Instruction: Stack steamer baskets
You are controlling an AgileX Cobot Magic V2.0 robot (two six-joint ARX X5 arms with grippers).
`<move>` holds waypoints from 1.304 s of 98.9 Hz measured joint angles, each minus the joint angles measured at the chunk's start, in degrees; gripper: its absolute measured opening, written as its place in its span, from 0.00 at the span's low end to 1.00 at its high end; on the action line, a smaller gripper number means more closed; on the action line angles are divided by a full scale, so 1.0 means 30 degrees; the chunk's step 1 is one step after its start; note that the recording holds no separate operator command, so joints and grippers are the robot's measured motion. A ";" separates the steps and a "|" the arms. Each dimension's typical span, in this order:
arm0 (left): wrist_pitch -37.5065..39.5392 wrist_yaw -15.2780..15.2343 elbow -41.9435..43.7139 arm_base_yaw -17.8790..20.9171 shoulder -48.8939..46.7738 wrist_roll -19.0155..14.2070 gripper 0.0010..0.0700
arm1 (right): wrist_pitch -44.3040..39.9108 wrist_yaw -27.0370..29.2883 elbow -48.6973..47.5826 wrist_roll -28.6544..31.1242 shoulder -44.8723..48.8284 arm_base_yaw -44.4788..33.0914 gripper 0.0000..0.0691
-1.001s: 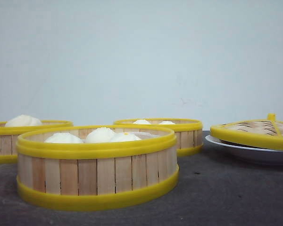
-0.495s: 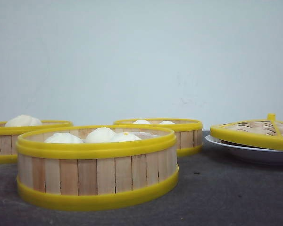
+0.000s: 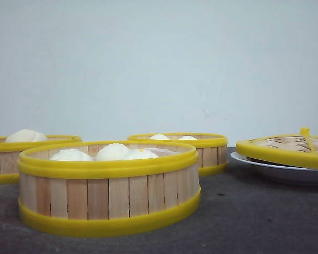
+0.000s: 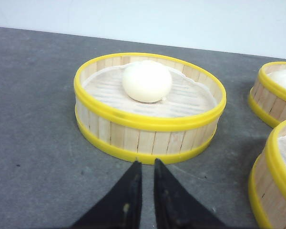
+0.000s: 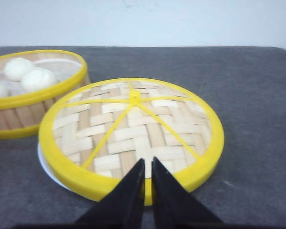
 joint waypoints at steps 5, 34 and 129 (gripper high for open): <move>0.0000 0.0000 0.0000 0.0000 0.0000 0.0000 0.01 | 0.0000 -0.0007 0.0000 0.0102 0.0000 0.0000 0.03; 0.0138 0.0022 -0.0022 0.0000 0.0000 -0.0969 0.01 | 0.0036 -0.0729 0.0007 0.1326 0.0000 0.0000 0.02; -0.8932 0.2404 1.4608 -0.0015 1.3019 0.0299 0.01 | -0.8910 -0.1770 1.3070 0.0954 1.3340 0.0015 0.01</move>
